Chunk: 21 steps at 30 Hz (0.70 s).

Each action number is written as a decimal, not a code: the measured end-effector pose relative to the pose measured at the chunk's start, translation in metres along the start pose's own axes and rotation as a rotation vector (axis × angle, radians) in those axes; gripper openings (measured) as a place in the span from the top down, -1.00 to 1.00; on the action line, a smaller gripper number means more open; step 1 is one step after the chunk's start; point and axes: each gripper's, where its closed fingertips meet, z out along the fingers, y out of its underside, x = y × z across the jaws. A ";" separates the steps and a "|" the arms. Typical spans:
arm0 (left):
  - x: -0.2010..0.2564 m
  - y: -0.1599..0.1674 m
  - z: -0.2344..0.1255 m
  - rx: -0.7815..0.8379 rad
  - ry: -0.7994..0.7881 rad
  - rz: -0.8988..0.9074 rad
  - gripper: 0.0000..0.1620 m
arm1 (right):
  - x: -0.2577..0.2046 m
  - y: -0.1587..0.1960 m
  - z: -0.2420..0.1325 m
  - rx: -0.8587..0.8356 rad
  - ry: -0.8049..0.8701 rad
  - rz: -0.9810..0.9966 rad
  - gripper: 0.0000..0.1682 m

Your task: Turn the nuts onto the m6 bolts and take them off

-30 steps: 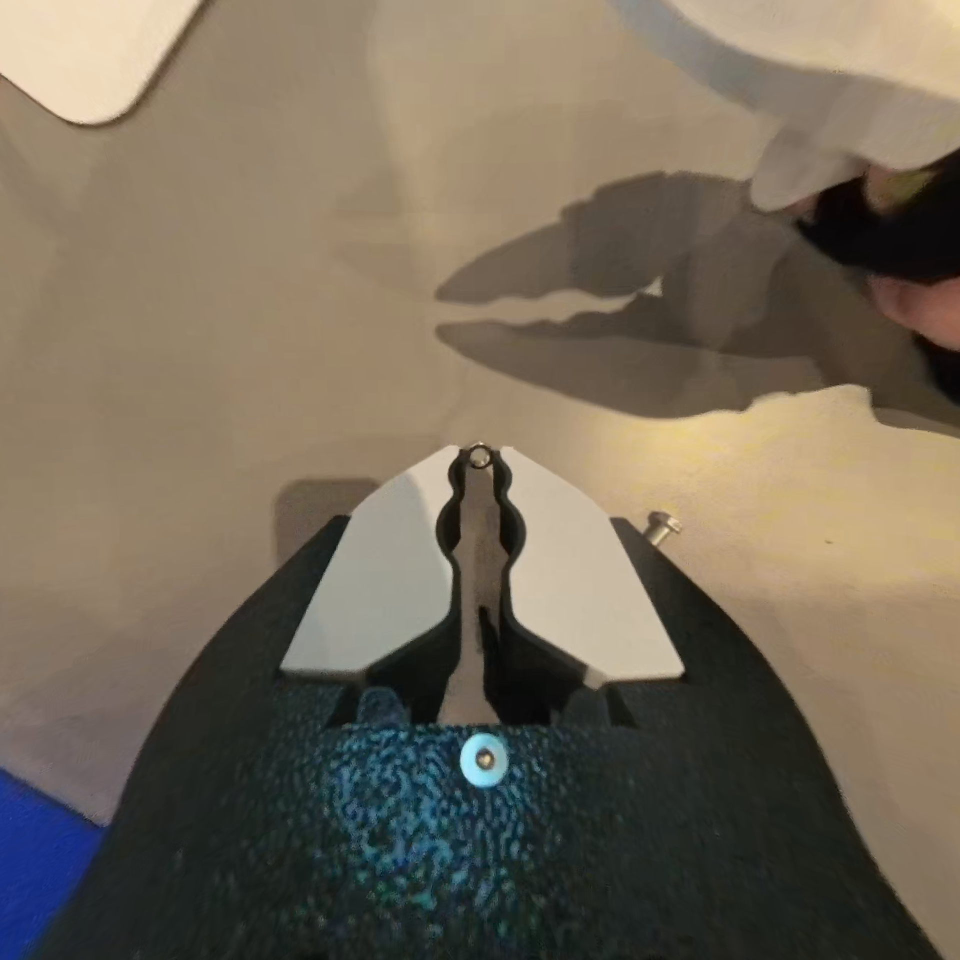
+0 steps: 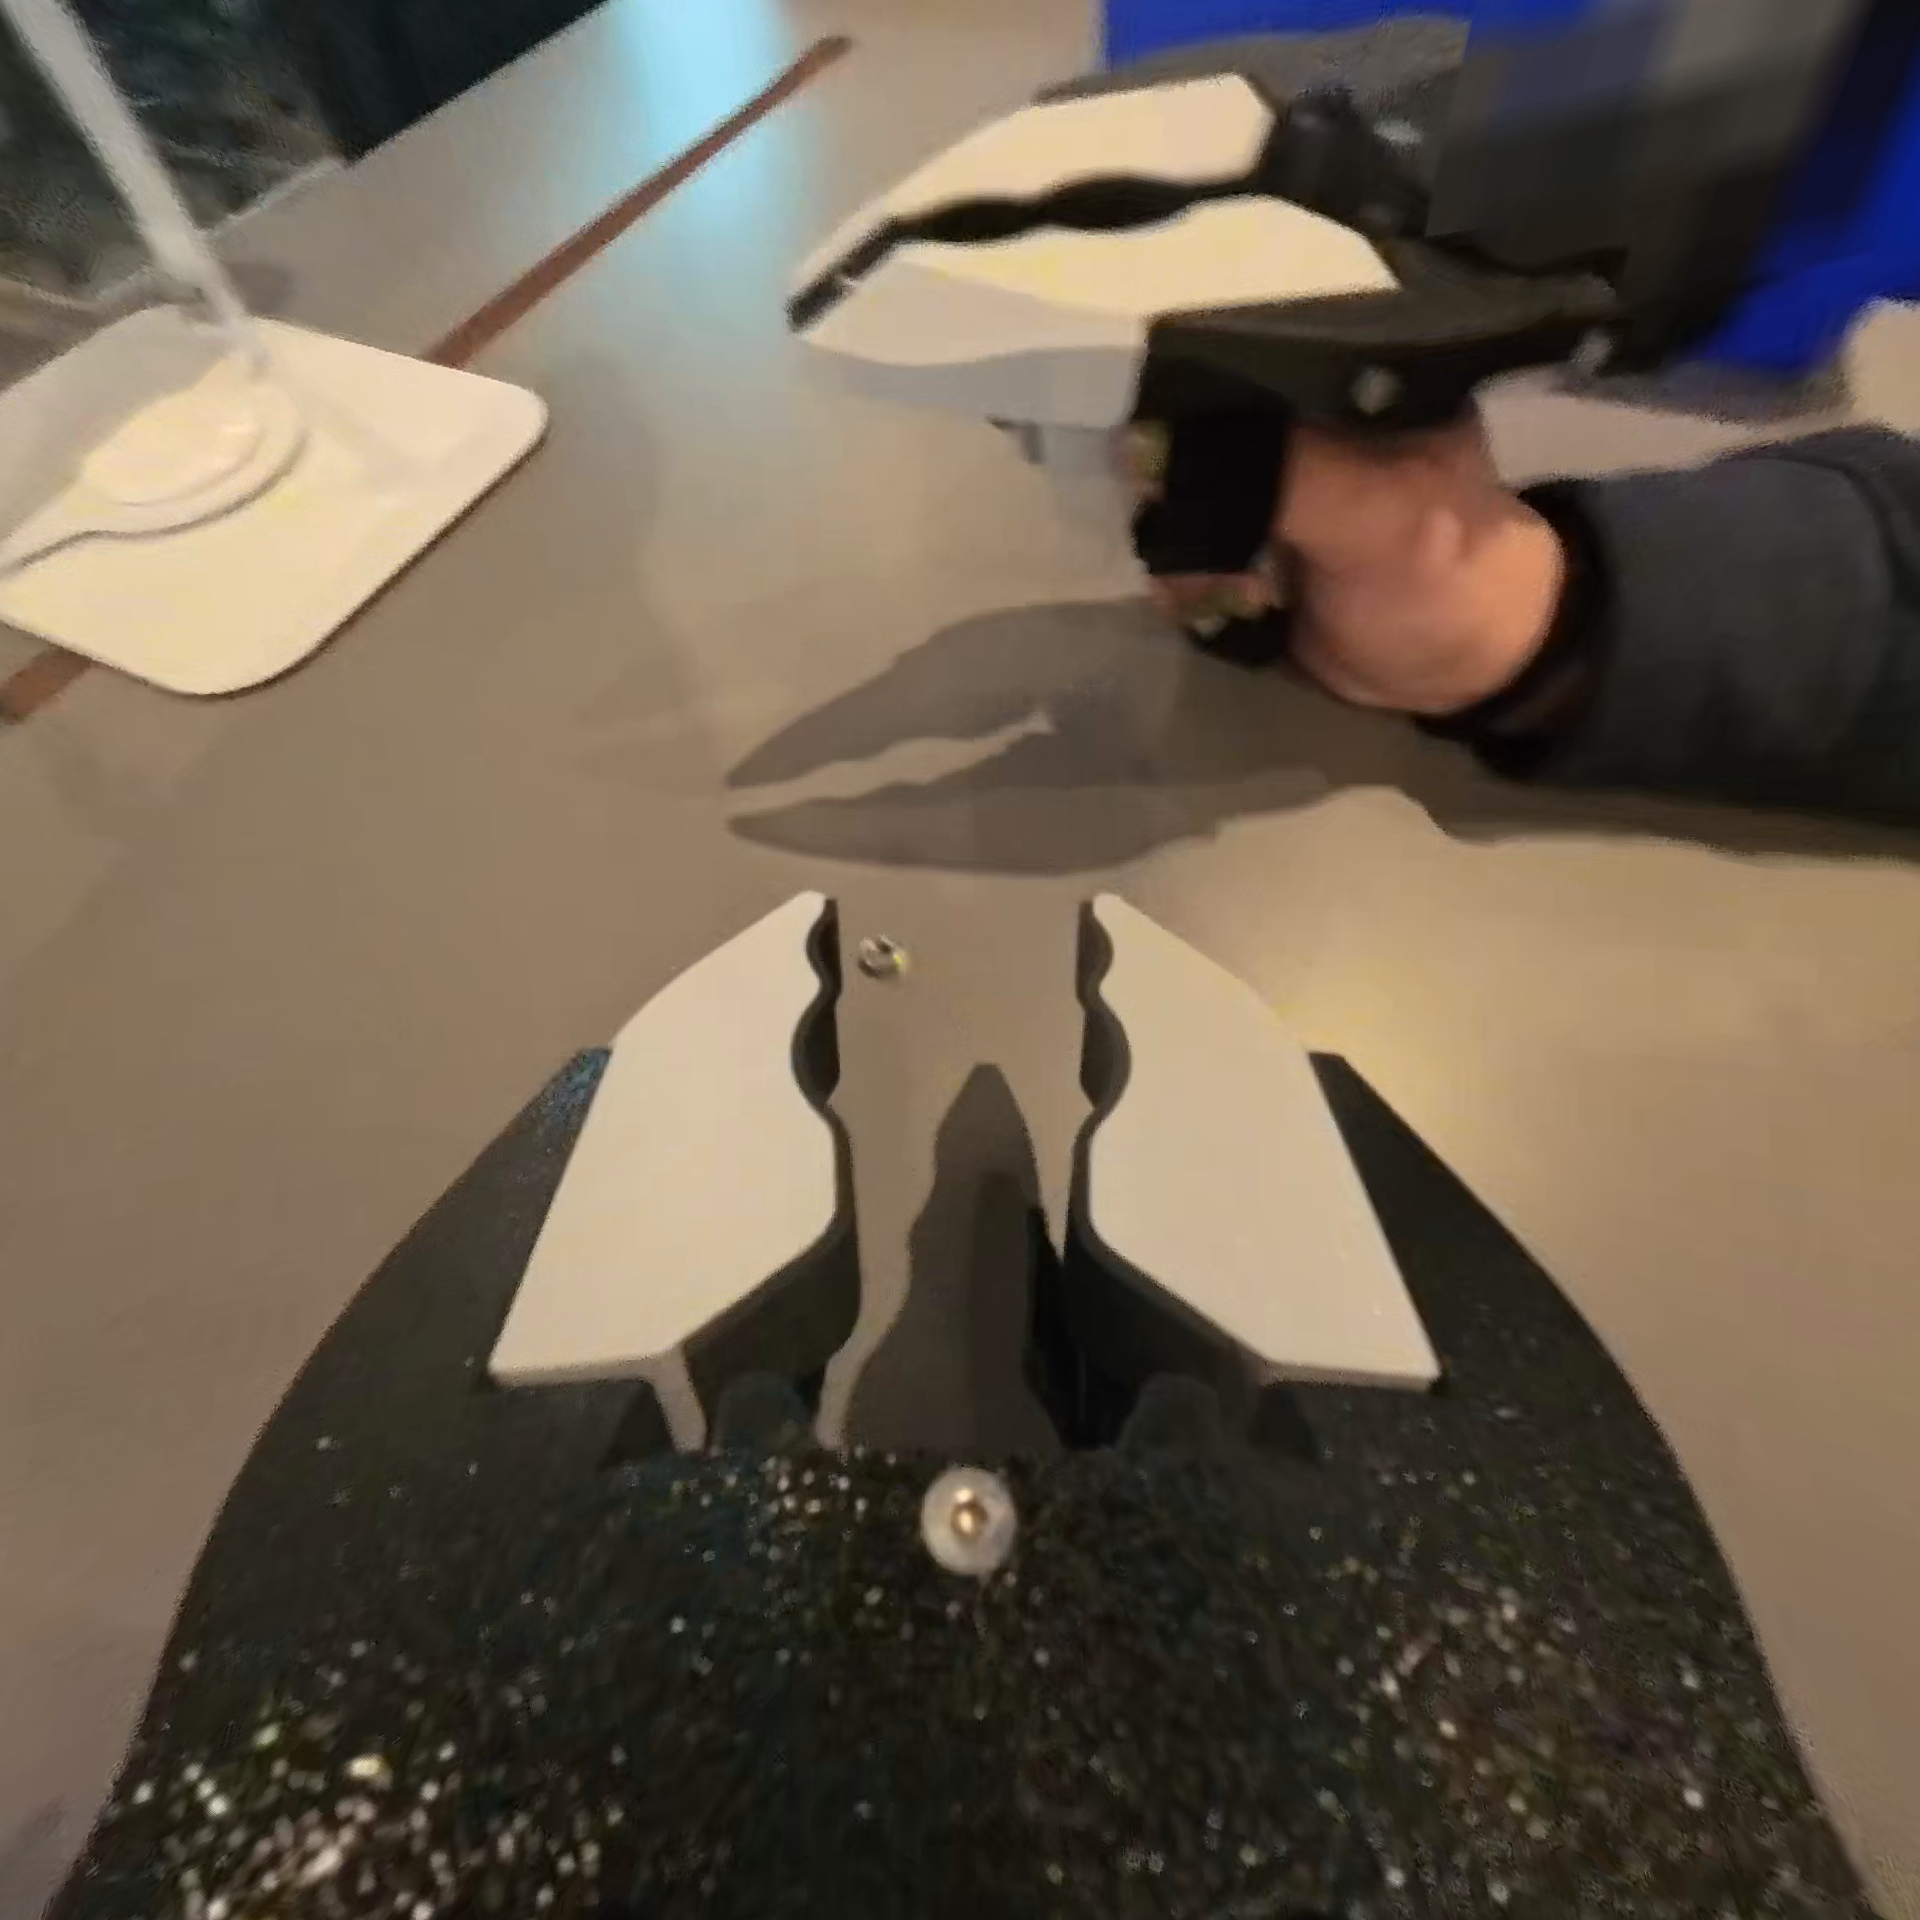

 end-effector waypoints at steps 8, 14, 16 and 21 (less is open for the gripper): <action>0.034 0.021 -0.012 -0.078 0.256 0.057 0.43 | -0.022 0.001 -0.001 -0.023 -0.109 -0.066 0.91; -0.010 0.000 -0.023 0.117 -0.033 -0.026 0.54 | -0.096 0.036 -0.032 -0.344 -0.638 -0.161 0.94; -0.021 -0.006 -0.032 0.214 -0.062 -0.112 0.56 | -0.113 0.059 -0.043 -0.527 -0.759 -0.161 0.87; -0.038 -0.014 -0.052 0.387 -0.041 -0.284 0.54 | -0.128 0.094 -0.052 -0.722 -0.814 -0.244 0.75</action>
